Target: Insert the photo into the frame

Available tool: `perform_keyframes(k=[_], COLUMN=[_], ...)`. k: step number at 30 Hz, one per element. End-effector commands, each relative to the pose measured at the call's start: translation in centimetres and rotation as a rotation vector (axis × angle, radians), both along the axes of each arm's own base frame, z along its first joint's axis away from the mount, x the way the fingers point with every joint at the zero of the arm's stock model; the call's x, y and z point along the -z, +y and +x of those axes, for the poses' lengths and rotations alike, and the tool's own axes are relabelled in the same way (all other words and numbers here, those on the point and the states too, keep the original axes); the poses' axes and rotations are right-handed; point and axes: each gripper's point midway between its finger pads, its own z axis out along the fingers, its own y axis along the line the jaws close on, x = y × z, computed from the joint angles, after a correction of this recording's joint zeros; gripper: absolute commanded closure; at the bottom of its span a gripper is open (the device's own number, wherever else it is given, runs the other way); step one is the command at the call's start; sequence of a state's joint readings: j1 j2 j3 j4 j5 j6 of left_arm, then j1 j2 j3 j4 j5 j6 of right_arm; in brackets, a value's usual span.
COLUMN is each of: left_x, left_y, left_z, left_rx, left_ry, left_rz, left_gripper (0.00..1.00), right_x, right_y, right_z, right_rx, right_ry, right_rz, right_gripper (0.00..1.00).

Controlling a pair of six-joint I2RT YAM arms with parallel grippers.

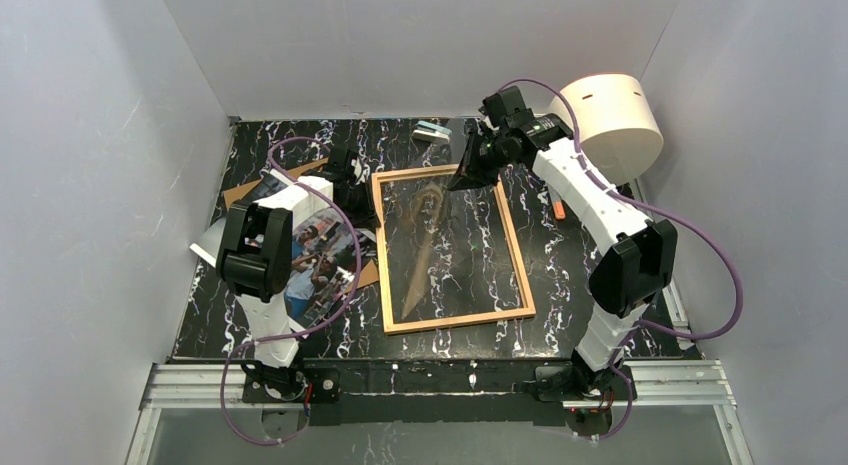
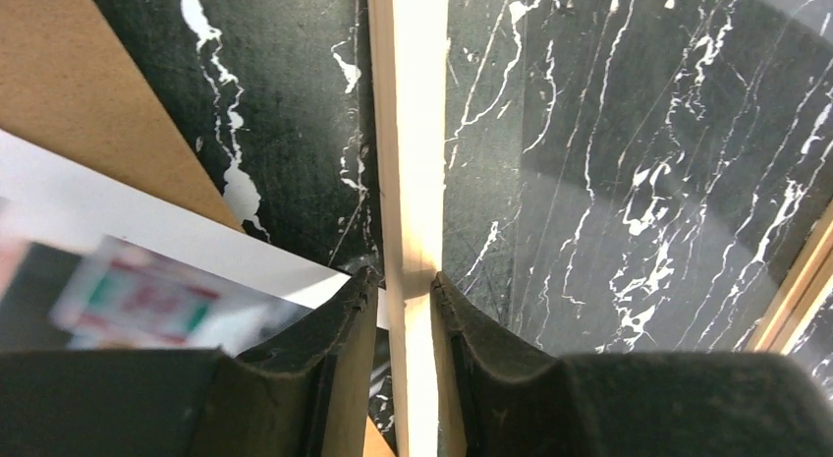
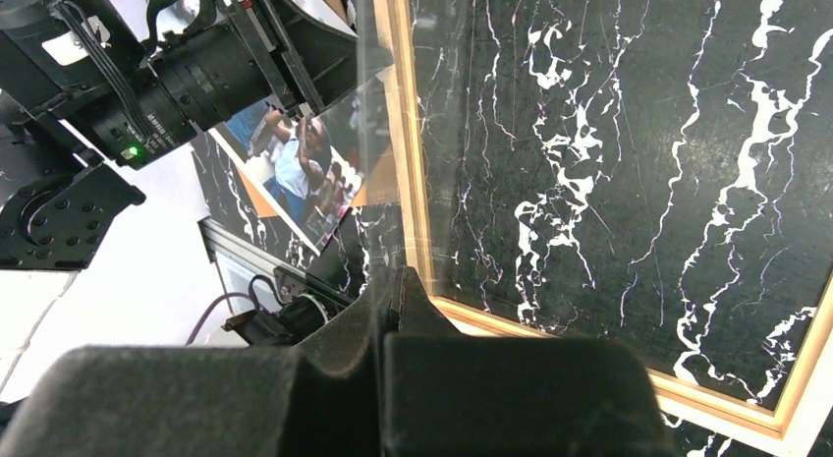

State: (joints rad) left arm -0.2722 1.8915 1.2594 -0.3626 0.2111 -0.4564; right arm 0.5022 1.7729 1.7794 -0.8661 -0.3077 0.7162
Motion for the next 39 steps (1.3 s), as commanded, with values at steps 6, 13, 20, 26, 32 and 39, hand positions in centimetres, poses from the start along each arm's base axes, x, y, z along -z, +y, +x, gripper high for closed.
perform_keyframes(k=[6, 13, 20, 26, 32, 39], left_x=[1.3, 1.8, 2.5, 3.2, 3.7, 3.9], left_y=[-0.7, -0.9, -1.0, -0.3, 0.0, -0.3], left_z=[-0.8, -1.0, -1.3, -1.3, -1.0, -0.9], left_rx=[0.014, 0.004, -0.018, -0.052, -0.08, -0.079], left_ry=[0.053, 0.073, 0.1, 0.127, 0.152, 0.166], left_rz=[-0.038, -0.059, -0.064, -0.051, -0.073, -0.09], left_gripper=[0.88, 0.96, 0.97, 0.95, 0.95, 0.94], right_x=[-2.8, -3.8, -6.5, -7.7, -7.8, -7.1], right_y=[1.8, 4.0, 6.1, 7.1, 7.8, 7.3], right_z=[0.0, -0.6, -1.1, -2.2, -3.4, -3.3], right_rx=[-0.013, -0.057, -0.086, -0.106, -0.161, -0.17], right_ry=[-0.072, -0.136, -0.254, -0.324, -0.382, -0.397], right_rz=[-0.019, -0.014, 0.05, 0.052, 0.029, -0.031], right_gripper=[0.99, 0.99, 0.99, 0.99, 0.99, 0.99])
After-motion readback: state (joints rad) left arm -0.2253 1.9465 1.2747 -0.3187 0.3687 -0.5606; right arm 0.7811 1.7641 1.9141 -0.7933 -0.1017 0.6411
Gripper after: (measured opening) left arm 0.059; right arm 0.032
